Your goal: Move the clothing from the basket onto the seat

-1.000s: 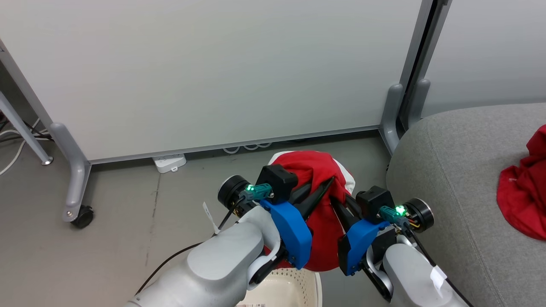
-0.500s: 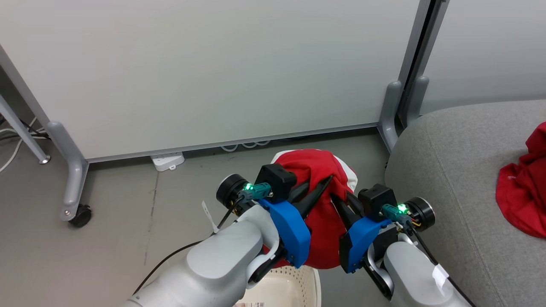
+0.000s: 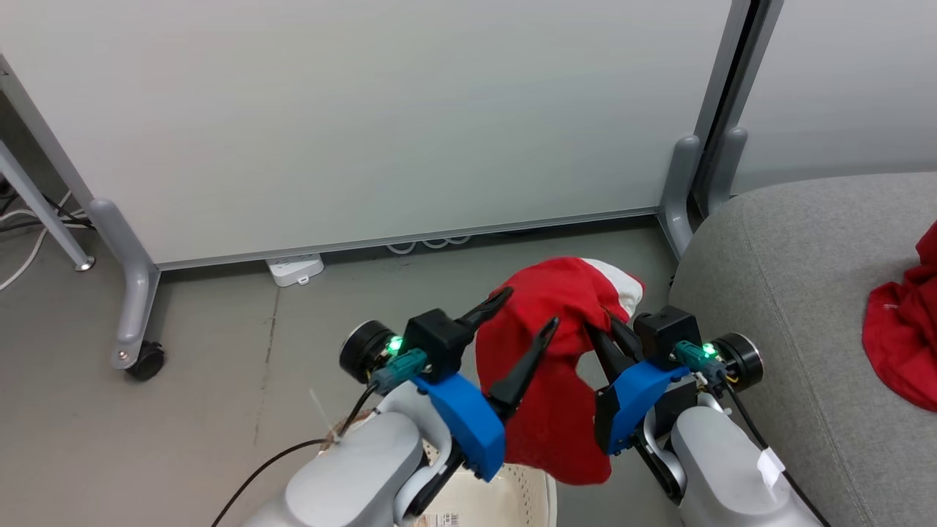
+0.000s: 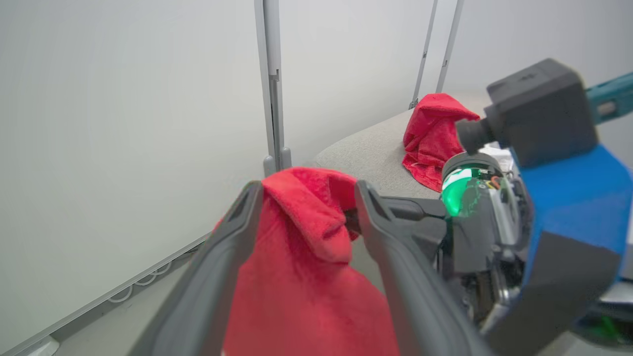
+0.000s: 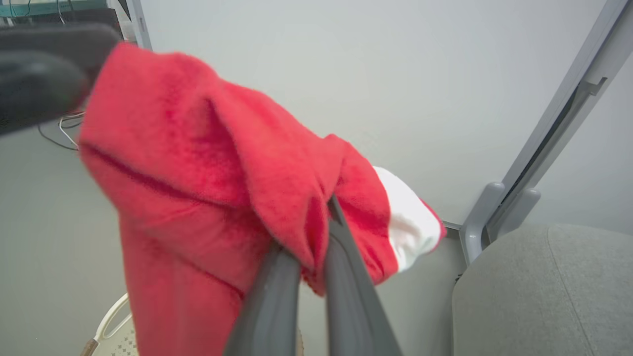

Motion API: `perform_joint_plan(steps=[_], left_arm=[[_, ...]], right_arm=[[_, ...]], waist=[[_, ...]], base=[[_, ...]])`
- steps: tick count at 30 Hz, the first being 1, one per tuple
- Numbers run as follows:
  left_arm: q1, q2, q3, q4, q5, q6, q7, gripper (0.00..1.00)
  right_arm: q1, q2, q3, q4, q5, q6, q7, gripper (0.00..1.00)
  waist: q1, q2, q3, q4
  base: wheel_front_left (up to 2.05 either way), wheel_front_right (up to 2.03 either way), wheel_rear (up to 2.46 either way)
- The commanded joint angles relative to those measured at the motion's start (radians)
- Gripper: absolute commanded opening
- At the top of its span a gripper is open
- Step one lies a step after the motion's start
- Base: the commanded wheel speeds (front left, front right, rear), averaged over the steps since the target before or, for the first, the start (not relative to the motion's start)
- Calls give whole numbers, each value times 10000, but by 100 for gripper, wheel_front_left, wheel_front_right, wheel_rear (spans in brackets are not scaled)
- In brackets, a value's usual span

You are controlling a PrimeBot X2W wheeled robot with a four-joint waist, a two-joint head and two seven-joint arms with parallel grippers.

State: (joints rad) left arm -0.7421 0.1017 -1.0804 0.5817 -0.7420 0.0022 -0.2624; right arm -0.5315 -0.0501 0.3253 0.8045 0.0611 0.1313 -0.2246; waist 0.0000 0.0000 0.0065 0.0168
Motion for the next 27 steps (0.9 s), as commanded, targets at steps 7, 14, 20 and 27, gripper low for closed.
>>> perform_joint_plan(steps=[7, 14, 20, 27], left_arm=[[1895, 691, 1641, -1322, 1483, 30, -33, 100], [3507, 1061, 3300, -2378, 2806, -131, -32, 100], [4595, 1081, 4505, -2768, 3499, -423, -32, 100], [5331, 870, 5354, -2900, 4220, -695, -33, 100]], right_arm=[[-14, -3, -490, -207, -267, -11, -120, 0], [74, -3, -774, -409, -437, -11, -101, 0], [199, -3, -929, -546, -527, -11, -19, 0], [335, -3, -1015, -677, -585, -11, 61, 0]], waist=[[0, 0, 136, 226], [0, 0, 269, 359], [0, 0, 287, 419], [0, 0, 265, 468]], base=[[0, 0, 0], [0, 0, 0], [0, 0, 0], [0, 0, 0]])
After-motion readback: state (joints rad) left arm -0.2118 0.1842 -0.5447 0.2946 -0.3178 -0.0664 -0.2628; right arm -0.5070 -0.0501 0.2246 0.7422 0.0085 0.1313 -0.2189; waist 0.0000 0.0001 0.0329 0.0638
